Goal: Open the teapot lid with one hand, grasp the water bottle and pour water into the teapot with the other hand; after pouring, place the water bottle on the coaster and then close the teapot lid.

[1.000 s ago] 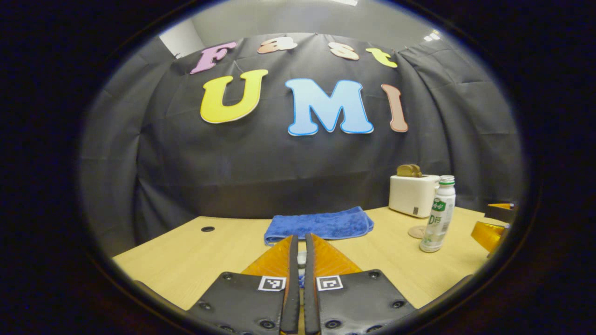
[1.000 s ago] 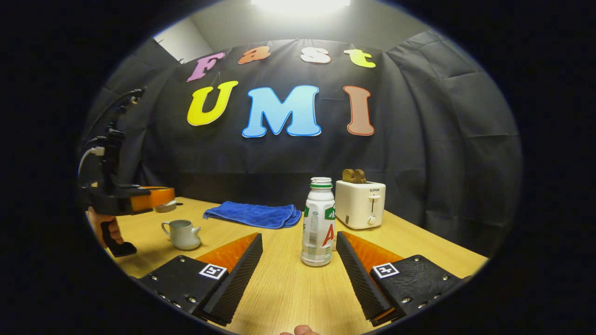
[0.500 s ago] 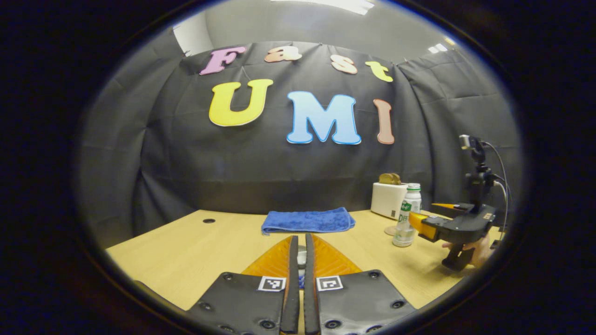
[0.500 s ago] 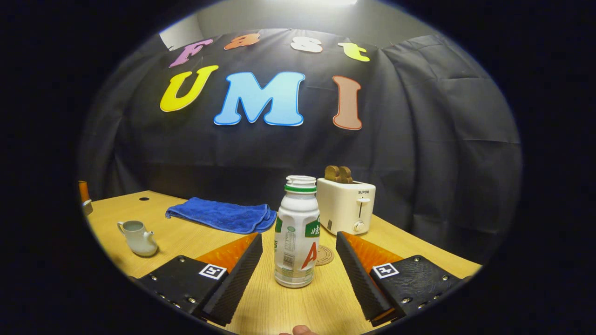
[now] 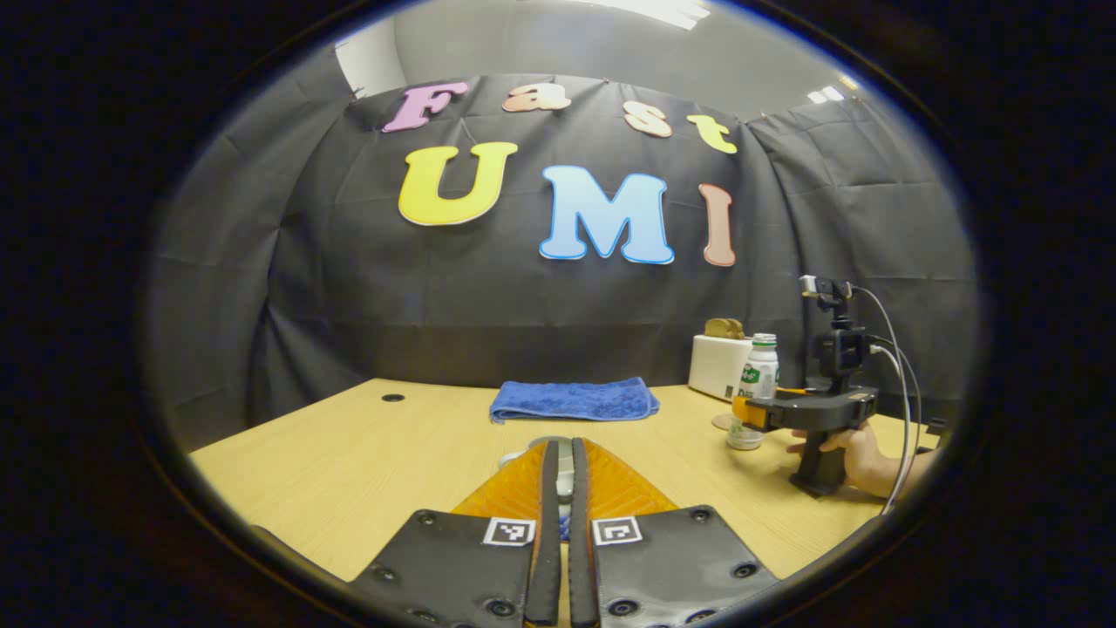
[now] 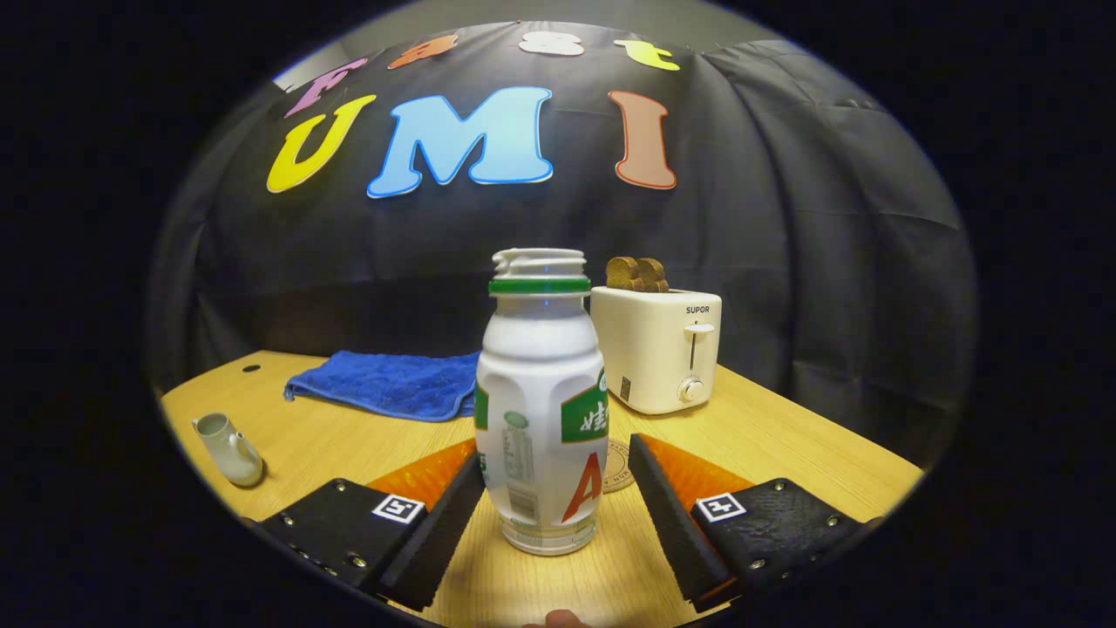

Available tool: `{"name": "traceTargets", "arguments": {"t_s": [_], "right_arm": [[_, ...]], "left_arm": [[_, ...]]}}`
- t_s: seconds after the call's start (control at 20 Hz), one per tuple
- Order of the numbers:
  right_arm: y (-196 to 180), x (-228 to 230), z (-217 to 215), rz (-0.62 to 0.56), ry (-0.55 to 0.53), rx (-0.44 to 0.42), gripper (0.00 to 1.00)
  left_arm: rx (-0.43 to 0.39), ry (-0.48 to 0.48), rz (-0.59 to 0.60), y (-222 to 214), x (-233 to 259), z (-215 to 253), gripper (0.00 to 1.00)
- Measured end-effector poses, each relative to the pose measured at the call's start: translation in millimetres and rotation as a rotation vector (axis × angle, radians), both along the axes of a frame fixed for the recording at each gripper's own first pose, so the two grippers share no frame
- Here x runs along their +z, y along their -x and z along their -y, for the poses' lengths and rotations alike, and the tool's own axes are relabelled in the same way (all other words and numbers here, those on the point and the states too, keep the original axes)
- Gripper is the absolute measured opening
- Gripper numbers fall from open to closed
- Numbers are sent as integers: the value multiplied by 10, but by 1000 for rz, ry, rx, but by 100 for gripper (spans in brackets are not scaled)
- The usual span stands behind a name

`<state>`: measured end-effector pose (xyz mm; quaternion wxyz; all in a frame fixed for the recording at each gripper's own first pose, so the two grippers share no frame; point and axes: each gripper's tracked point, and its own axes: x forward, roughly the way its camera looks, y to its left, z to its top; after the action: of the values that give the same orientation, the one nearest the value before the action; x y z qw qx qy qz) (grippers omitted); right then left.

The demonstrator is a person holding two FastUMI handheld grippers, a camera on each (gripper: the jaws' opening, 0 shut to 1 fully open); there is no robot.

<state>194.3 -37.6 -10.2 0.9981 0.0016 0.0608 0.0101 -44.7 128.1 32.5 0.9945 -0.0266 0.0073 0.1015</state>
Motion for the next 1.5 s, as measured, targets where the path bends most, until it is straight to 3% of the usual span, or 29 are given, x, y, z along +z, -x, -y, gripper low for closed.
{"name": "traceTargets", "arguments": {"t_s": [0.05, 0.15, 0.25, 0.35, 0.55, 0.65, 0.75, 1.1, 1.15, 1.25, 1.4, 1.5], "right_arm": [[9, 24, -7, 3, 8, -4, 98], [-52, 36, -46, 19, 19, 5, 98], [-84, 48, -90, 29, 35, 22, 94], [-86, 48, -90, 30, 40, 23, 74], [-5, 98, -150, 33, 87, 39, 73], [55, 170, -227, 39, 98, 58, 73], [123, 255, -342, 44, 127, 84, 73], [324, 435, -908, 85, 360, 210, 73], [333, 441, -988, 89, 404, 227, 73], [327, 421, -1127, 93, 484, 259, 73], [286, 353, -1278, 84, 608, 290, 73], [265, 293, -1361, 78, 708, 301, 73]], "left_arm": [[-3, -3, 7, 46, 6, 33, 14], [-10, -5, 17, 162, 18, 111, 10], [-13, -12, 21, 267, 10, 162, 14], [-7, -17, 24, 361, -7, 152, 14], [-10, 21, 41, 524, -9, 111, 14], [-10, 29, 51, 585, 8, 86, 10], [-10, 37, 60, 652, 28, 81, 14], [-26, 64, 83, 884, 29, 115, 14], [-36, 69, 89, 929, 28, 132, 10], [-51, 77, 101, 1038, 42, 174, 14], [-53, 71, 103, 1150, 19, 173, 10], [-57, 73, 95, 1194, -41, 185, 14]]}}
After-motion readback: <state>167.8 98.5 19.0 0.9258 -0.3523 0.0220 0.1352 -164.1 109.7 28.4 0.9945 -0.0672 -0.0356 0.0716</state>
